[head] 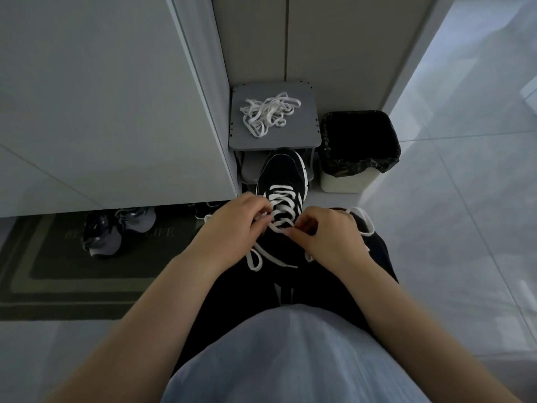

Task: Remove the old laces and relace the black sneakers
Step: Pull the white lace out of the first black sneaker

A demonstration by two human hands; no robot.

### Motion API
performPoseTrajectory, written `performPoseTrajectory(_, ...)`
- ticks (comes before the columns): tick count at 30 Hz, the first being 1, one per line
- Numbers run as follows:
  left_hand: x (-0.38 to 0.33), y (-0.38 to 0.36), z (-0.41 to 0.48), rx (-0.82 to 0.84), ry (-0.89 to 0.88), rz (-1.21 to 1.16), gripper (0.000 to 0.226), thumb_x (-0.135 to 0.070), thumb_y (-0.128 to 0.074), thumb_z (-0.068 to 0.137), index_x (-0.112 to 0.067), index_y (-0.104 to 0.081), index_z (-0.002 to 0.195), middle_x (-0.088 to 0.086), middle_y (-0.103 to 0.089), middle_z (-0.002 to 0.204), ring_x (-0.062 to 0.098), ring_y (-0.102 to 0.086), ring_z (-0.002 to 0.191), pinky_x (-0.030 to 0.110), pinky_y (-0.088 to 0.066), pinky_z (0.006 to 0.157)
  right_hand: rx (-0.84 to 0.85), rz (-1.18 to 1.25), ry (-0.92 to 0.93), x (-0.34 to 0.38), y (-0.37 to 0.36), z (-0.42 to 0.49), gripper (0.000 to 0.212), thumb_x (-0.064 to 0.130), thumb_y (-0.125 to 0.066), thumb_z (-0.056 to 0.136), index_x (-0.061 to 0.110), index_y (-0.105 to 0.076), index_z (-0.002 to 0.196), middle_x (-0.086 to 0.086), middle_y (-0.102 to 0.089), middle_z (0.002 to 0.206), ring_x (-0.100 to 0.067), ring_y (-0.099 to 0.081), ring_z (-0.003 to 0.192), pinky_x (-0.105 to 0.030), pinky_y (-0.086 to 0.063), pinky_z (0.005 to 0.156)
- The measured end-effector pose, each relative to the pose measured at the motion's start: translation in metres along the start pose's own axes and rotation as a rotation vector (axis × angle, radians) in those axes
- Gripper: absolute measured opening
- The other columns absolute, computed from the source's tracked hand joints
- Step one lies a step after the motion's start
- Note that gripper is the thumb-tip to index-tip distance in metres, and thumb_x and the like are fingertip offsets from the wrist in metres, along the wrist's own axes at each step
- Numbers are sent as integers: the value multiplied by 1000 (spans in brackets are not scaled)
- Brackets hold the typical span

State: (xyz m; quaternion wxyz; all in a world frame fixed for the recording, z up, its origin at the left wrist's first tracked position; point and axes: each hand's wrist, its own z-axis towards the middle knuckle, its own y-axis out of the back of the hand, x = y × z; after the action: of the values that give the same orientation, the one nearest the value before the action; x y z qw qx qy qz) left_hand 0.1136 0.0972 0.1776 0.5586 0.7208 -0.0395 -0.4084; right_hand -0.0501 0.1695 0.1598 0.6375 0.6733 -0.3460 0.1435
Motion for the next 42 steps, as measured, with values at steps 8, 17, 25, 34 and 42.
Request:
performPoseTrajectory(8, 2, -19, 7, 23, 172, -81, 10, -32, -62, 86, -22, -61, 88, -7, -61, 72, 7, -56, 66, 20, -39, 61, -21, 71, -98, 10, -7, 6, 12, 35, -67, 82, 24, -62, 80, 9, -62, 75, -17, -60, 83, -41, -47, 89)
performPoseTrajectory(17, -8, -10, 12, 171, 122, -122, 12, -22, -52, 93, -22, -49, 82, -7, -50, 81, 15, -48, 82, 23, -35, 66, 157, 147, -16, 18, 10, 18, 16, 28, -52, 94, 16, -57, 85, 9, -55, 68, -3, -50, 60, -19, -33, 52)
performPoseTrajectory(25, -12, 25, 32, 436, 167, 43, 13, -29, -52, 93, -19, -43, 95, -7, -48, 77, 12, -47, 70, 28, -34, 59, 321, 249, -9, 3, 51, 34, 17, 25, -75, 76, 19, -60, 77, 13, -51, 50, 2, -42, 45, -15, -34, 51)
performPoseTrajectory(34, 33, 56, 28, 122, 159, 137, 34, -2, -60, 80, -30, -45, 93, 0, -52, 96, 18, -47, 97, 30, -34, 79, 31, 73, 85, -23, 50, 15, 11, 22, -69, 83, 31, -72, 87, 13, -53, 98, -3, -50, 90, -17, -38, 82)
performPoseTrajectory(42, 12, 17, 17, 193, -9, 185, 16, -19, -54, 87, -29, -66, 87, -5, -25, 147, 16, -6, 136, 39, -11, 114, 129, -274, 111, -14, 20, 20, 20, 37, -59, 88, 22, -70, 96, -1, -35, 145, -28, -25, 135, -40, -16, 111)
